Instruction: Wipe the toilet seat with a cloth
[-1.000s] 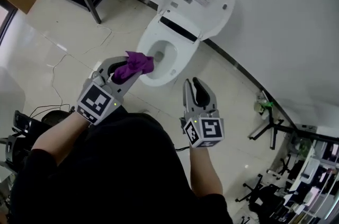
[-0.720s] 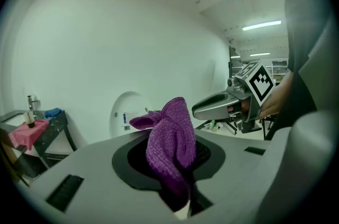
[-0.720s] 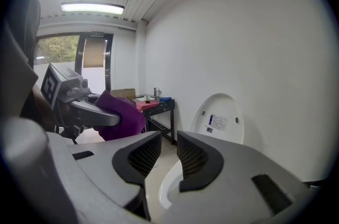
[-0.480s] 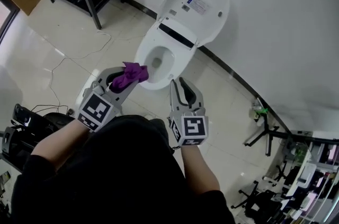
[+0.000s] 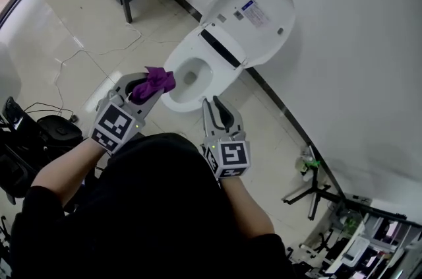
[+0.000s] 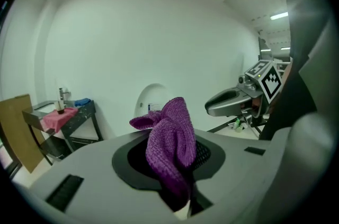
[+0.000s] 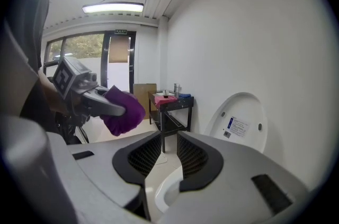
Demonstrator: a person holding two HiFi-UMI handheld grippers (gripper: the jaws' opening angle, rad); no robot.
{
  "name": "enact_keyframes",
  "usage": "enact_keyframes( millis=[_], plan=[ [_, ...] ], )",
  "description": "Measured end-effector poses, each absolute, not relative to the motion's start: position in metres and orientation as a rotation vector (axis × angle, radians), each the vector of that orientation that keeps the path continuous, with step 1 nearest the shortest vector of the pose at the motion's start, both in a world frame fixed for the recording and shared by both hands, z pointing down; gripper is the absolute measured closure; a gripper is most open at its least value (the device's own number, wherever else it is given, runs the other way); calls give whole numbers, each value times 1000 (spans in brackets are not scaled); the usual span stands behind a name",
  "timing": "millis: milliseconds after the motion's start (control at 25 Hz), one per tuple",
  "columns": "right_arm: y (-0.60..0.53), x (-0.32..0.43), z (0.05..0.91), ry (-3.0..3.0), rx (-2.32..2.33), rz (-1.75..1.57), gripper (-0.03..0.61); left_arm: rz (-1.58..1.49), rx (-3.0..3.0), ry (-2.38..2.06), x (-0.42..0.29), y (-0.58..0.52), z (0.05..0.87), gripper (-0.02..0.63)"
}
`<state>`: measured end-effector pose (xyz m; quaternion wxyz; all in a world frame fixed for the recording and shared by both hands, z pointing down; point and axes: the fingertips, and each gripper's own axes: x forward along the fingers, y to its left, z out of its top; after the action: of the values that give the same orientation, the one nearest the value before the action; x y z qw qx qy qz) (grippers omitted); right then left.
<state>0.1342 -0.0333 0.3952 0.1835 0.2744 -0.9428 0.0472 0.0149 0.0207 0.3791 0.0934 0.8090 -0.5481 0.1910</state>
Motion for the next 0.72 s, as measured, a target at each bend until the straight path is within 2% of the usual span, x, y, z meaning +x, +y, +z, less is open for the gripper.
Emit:
enact_keyframes(
  millis=[320, 720],
  plan=[
    [-71, 125, 382, -2656, 898, 243, 472, 546, 2466, -1549, 41, -17, 375, 514],
    [-80, 121, 387, -2633, 934, 306, 524, 546, 2448, -1558, 35, -20, 378, 514]
  ],
)
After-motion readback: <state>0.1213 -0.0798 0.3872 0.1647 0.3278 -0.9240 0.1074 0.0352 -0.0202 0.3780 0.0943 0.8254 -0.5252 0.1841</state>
